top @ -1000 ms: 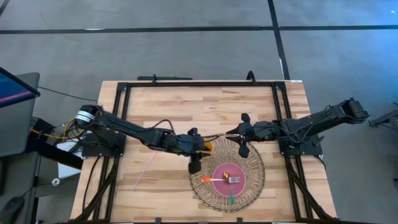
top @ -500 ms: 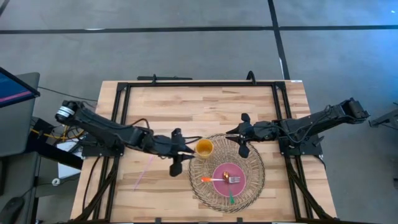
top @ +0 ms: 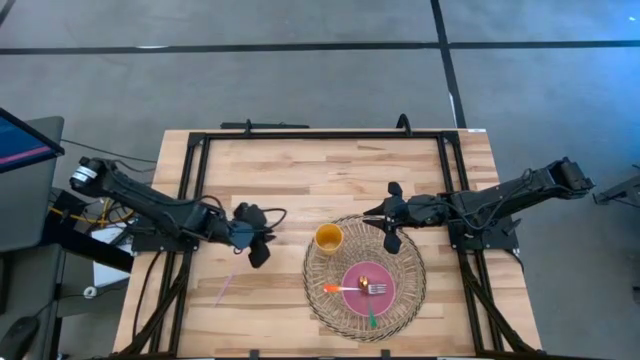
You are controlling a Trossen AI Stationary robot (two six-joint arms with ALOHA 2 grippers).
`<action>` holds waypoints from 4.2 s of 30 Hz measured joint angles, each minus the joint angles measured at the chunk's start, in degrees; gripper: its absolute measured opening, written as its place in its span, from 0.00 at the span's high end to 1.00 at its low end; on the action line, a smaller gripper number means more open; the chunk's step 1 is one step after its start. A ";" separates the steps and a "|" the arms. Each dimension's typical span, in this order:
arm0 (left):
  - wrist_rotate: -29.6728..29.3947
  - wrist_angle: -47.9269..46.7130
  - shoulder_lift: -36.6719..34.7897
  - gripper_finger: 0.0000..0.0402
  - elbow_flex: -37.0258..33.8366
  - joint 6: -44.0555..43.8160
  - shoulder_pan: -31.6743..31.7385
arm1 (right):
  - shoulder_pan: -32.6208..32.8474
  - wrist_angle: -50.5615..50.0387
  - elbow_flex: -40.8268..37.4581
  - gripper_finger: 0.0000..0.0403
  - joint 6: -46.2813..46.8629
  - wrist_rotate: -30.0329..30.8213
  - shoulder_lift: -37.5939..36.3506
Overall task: Pick & Place Utensil
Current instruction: Put the pink straw into the yellow cup
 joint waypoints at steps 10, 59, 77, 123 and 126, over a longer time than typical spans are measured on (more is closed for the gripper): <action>-2.01 -10.17 -0.28 0.78 -7.07 -11.64 1.03 | 0.00 0.01 0.00 0.77 0.02 0.00 0.00; 1.38 17.73 7.35 0.98 -7.13 -7.30 -0.39 | 0.02 -0.04 0.00 0.77 0.04 -0.02 0.00; 3.39 59.00 2.32 0.98 -7.04 21.26 -0.48 | 0.02 -0.04 0.00 0.77 0.04 -0.02 0.00; 9.93 100.39 33.65 0.96 0.52 48.80 7.67 | -0.04 -0.04 0.00 0.77 -0.11 0.02 0.00; 9.77 99.42 34.23 0.95 0.50 48.76 7.67 | -0.04 -0.02 0.00 0.77 -0.09 0.02 0.00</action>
